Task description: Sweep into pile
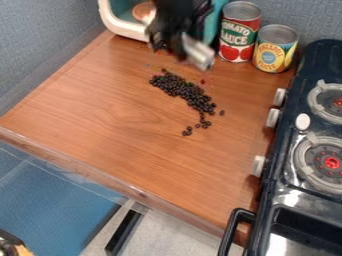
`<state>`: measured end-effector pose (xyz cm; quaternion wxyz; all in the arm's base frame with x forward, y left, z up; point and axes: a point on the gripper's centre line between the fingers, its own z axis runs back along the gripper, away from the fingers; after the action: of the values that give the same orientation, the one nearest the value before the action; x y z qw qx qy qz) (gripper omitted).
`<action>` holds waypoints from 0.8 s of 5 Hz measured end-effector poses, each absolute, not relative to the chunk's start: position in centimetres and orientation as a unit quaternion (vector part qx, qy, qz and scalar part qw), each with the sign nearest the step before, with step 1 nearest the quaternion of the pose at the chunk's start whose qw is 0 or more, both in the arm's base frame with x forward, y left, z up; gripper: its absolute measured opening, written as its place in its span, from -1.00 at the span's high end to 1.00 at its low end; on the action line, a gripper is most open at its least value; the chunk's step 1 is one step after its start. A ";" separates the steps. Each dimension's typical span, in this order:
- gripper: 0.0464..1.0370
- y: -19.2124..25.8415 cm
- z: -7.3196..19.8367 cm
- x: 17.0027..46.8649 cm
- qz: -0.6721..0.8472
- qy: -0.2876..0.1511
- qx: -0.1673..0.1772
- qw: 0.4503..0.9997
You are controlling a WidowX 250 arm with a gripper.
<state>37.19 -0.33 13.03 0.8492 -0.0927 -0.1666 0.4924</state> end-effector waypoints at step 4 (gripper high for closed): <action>0.31 0.8 7.5 31.8 -0.010 -0.104 -0.057 0.993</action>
<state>31.78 0.84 7.52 0.9929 -0.0572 -0.1040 -0.0101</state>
